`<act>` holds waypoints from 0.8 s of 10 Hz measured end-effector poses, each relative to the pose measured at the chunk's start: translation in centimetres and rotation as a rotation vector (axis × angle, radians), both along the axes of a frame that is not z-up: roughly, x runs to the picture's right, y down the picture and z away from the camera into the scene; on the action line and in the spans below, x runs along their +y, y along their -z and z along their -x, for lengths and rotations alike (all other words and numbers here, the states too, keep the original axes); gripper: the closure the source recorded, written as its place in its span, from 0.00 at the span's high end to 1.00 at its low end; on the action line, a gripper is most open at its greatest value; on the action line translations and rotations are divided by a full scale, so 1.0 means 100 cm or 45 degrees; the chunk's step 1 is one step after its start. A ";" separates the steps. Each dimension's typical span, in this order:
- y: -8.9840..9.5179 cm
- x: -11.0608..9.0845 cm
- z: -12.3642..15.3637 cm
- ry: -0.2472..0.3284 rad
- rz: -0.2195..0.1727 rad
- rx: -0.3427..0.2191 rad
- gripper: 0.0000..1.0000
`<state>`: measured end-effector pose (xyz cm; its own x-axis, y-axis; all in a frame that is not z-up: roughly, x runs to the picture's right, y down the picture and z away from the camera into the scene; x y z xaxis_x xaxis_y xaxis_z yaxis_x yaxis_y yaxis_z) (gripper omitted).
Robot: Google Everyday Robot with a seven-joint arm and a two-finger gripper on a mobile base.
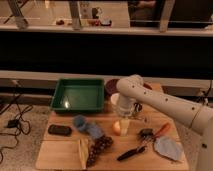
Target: Place apple in table surface
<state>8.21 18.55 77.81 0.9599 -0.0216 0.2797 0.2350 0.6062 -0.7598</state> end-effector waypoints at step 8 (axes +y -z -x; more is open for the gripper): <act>-0.010 0.018 -0.006 0.044 0.037 0.009 0.80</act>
